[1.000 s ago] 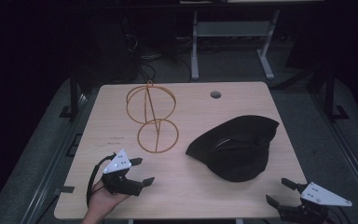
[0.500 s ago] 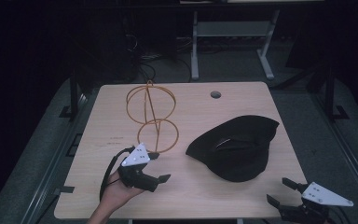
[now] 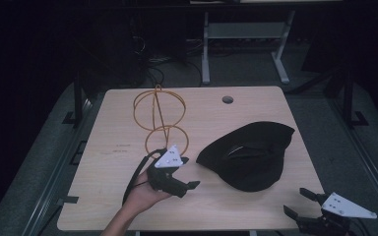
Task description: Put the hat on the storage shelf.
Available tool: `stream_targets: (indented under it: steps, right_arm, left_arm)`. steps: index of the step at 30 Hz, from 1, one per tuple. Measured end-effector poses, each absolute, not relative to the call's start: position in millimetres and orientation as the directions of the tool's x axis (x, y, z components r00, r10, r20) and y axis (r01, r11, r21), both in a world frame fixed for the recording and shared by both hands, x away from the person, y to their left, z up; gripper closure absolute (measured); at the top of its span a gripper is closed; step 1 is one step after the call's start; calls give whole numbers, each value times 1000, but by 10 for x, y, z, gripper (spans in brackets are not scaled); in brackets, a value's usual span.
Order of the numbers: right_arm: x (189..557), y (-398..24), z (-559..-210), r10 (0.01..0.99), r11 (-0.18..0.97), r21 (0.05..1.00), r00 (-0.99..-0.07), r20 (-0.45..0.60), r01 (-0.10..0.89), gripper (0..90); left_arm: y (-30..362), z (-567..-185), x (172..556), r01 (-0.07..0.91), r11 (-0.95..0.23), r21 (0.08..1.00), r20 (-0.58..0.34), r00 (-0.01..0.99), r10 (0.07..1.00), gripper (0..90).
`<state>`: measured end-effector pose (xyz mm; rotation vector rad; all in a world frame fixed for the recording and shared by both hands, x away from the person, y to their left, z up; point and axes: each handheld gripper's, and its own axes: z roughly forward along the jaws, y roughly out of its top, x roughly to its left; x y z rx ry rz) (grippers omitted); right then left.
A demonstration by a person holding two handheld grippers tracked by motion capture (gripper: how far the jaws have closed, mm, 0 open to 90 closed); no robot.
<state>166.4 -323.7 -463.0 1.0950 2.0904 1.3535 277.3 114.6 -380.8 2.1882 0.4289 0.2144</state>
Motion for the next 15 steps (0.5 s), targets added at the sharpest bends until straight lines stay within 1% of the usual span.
stream_targets:
  steps: [10,15]
  right_arm:
    - [1669,-3211,-4633,786,227,894,-615,66,386,154]
    - [1665,-3218,-4639,786,218,897,-614,72,384,154]
  left_arm:
    - [797,-3746,2913,202,-586,784,6,943,333,205]
    - [672,-3766,2980,203,-616,761,2,949,316,226]
